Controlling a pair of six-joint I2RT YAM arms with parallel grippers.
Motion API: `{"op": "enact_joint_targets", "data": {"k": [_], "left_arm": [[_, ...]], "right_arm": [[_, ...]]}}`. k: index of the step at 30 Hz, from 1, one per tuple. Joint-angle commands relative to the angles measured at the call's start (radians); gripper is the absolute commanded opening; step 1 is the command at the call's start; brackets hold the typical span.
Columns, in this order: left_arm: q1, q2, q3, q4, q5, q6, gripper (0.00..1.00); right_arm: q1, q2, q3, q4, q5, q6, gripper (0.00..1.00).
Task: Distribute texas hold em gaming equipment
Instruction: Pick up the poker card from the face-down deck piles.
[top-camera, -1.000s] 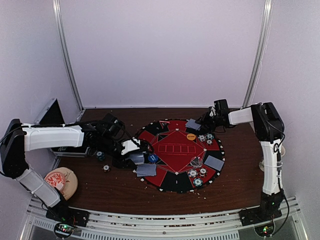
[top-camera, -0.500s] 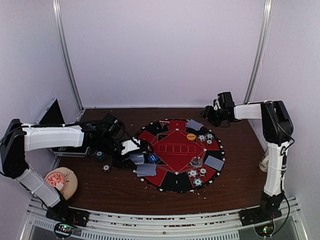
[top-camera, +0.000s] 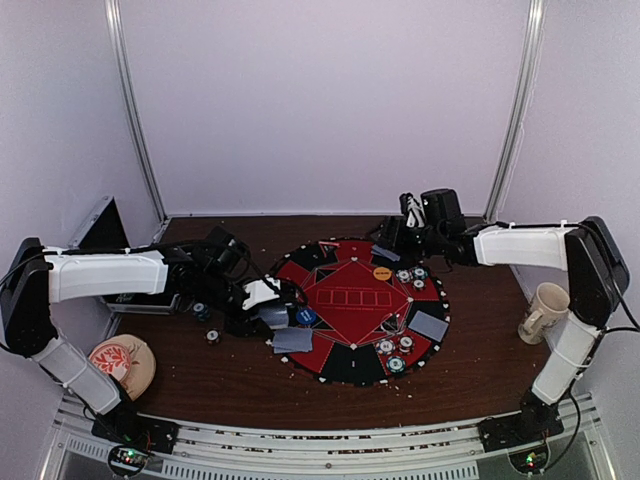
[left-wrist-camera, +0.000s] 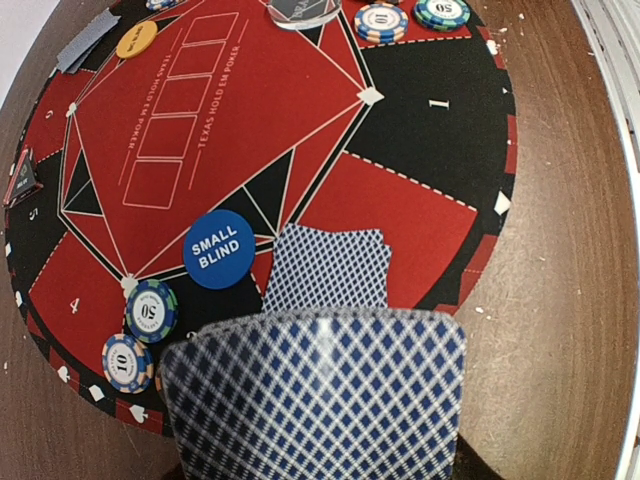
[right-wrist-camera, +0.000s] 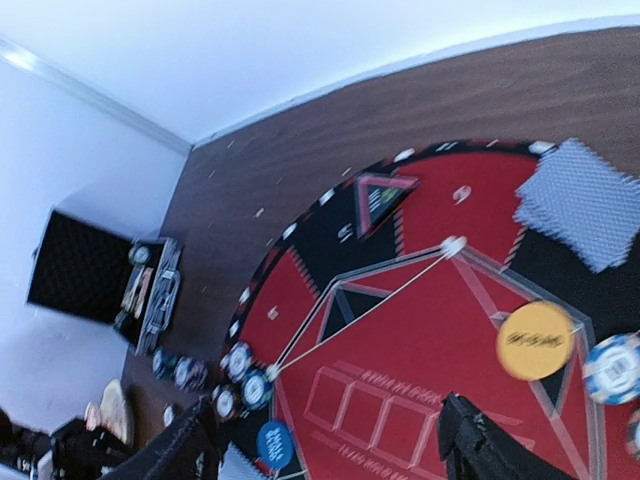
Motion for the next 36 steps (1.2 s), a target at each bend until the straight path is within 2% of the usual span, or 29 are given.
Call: {"op": "enact_joint_targets", "data": {"k": [1, 8, 13, 28, 36], "left_arm": [[-0.007, -0.019, -0.001, 0.039, 0.019, -0.004, 0.53], [-0.007, -0.027, -0.006, 0.041, 0.009, -0.006, 0.53], [-0.007, -0.024, -0.002, 0.042, 0.007, -0.006, 0.54], [-0.007, -0.023, -0.002, 0.042, 0.009, -0.007, 0.54], [-0.006, -0.026, -0.003, 0.043, 0.010, -0.007, 0.55]], "right_arm": [[0.132, -0.026, -0.116, 0.225, -0.105, 0.080, 0.77], [0.319, 0.042, -0.176, 0.432, -0.178, 0.177, 0.77], [0.391, 0.131, -0.162, 0.530, -0.197, 0.234, 0.77], [0.465, 0.283, -0.079, 0.681, -0.254, 0.348, 0.75], [0.480, 0.342, -0.026, 0.689, -0.268, 0.380, 0.68]]}}
